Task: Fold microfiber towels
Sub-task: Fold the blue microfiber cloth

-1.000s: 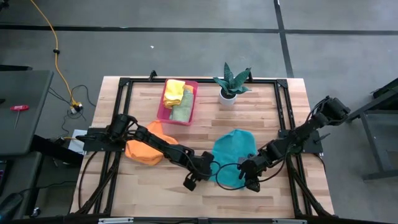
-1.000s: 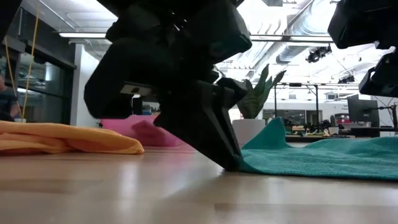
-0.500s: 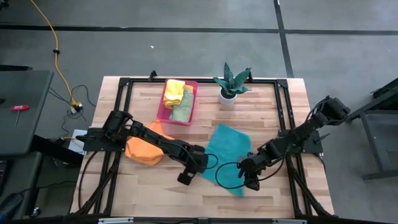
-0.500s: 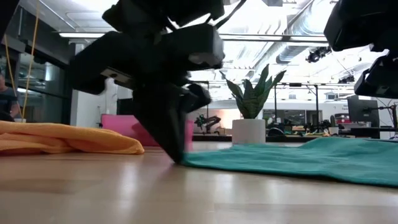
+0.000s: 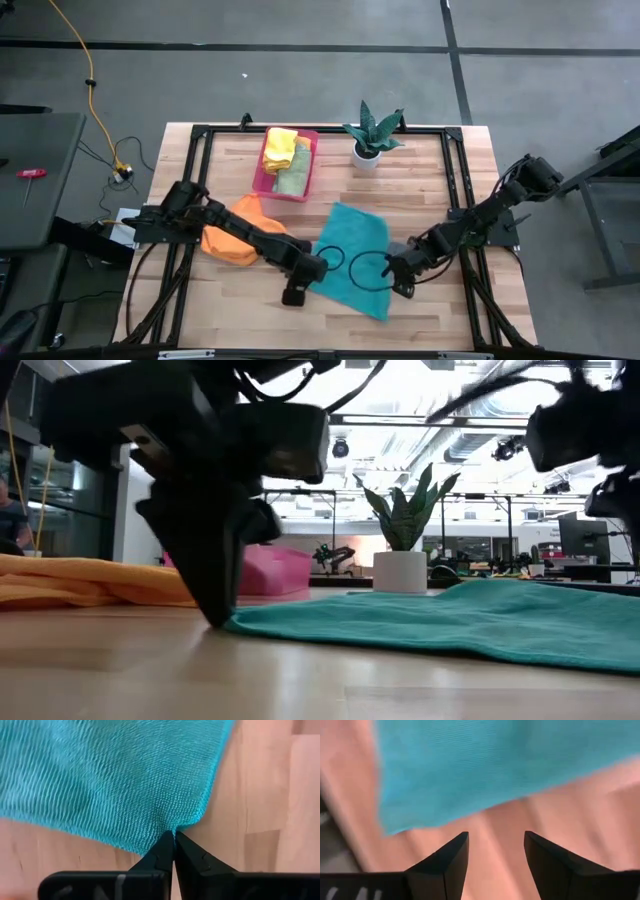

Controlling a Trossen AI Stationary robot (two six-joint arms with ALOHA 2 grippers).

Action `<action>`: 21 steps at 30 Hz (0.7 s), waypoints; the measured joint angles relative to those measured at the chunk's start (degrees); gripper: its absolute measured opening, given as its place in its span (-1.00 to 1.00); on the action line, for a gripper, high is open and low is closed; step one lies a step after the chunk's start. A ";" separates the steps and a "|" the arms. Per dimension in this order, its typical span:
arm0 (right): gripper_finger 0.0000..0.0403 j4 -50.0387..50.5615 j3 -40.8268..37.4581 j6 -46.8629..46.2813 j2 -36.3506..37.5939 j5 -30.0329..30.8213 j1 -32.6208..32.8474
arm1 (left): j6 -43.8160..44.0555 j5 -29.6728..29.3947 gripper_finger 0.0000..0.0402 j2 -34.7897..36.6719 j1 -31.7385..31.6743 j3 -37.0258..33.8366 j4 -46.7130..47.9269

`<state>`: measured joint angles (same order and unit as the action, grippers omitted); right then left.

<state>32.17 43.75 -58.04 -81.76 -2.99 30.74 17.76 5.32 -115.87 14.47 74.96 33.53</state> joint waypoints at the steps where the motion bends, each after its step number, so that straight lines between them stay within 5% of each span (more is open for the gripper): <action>1: -0.08 0.94 0.00 -0.97 0.00 2.18 0.00 | 2.31 -0.03 -1.00 0.06 0.29 0.04 0.98; 11: -0.19 1.68 0.00 3.70 0.00 12.98 -6.65 | 12.70 2.35 -1.00 0.15 1.41 0.04 6.39; 21: -0.28 0.71 -2.11 35.96 0.00 11.11 -21.02 | 11.61 2.62 -1.00 0.04 1.76 -0.07 6.17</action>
<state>32.88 41.64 -22.08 -81.76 8.12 9.73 29.36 7.94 -115.83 16.23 74.89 39.70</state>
